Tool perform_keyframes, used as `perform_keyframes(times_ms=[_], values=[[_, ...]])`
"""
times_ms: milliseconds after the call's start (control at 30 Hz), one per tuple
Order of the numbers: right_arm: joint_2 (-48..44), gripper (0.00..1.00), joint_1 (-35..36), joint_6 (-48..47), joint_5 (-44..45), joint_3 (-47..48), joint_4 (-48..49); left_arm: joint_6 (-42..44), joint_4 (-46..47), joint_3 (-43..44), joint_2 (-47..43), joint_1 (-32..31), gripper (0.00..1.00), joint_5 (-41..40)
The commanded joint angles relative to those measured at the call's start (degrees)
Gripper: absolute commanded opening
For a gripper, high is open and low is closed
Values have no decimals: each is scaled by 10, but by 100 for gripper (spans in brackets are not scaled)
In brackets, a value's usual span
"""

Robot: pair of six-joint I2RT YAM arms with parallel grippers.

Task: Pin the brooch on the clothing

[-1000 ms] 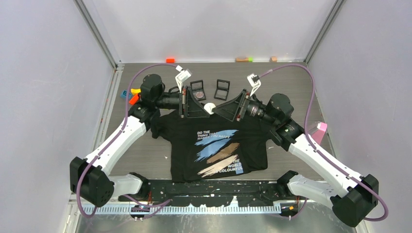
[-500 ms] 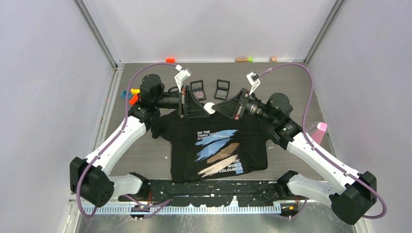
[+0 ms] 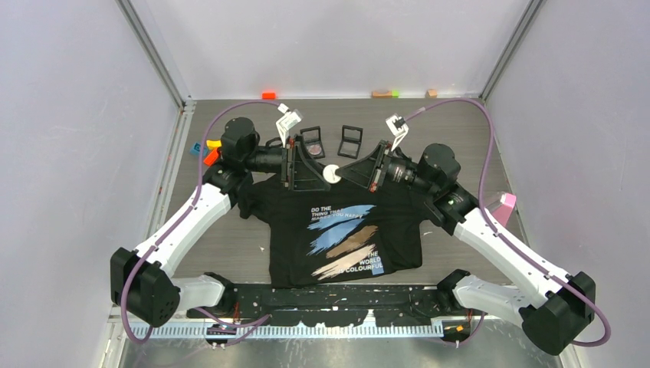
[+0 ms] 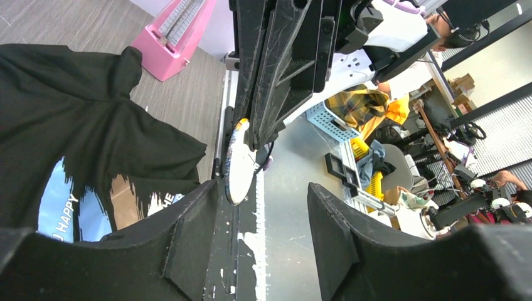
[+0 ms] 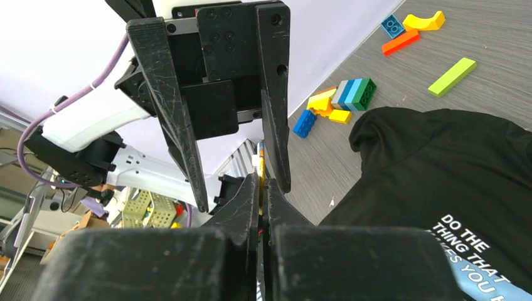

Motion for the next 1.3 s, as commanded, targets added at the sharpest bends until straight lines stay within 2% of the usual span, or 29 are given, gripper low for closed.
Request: perform_keyframes(times_ms=[0, 100, 367, 467, 600, 633, 700, 733, 833, 1033, 1267], values=[[-12, 0, -10, -31, -51, 42, -29, 21, -7, 16, -19, 1, 53, 12], [-13, 0, -14, -26, -68, 45, -28, 23, -13, 17, -19, 1, 42, 12], [-6, 0, -15, -26, -101, 55, -39, 24, -13, 17, -18, 1, 22, 11], [-4, 0, -15, -30, -108, 60, -50, 24, -13, 16, -18, 1, 20, 10], [-2, 0, -15, -35, -111, 66, -62, 23, -7, 14, -19, 1, 0, 13], [-1, 1, -15, -34, -112, 67, -63, 22, -5, 14, -19, 1, 0, 13], [2, 11, -15, -32, -111, 68, -64, 20, -2, 13, -19, 1, 0, 13], [2, 19, -15, -29, -112, 67, -62, 18, 0, 12, -19, 1, 0, 11], [7, 28, -15, -21, -115, 63, -51, 14, 5, 10, -19, 1, 0, 11], [15, 30, -15, -16, -117, 60, -45, 10, 11, 9, -19, 1, 0, 11], [20, 24, -15, -15, -105, 61, -46, 10, 12, 8, -19, 1, 0, 12]])
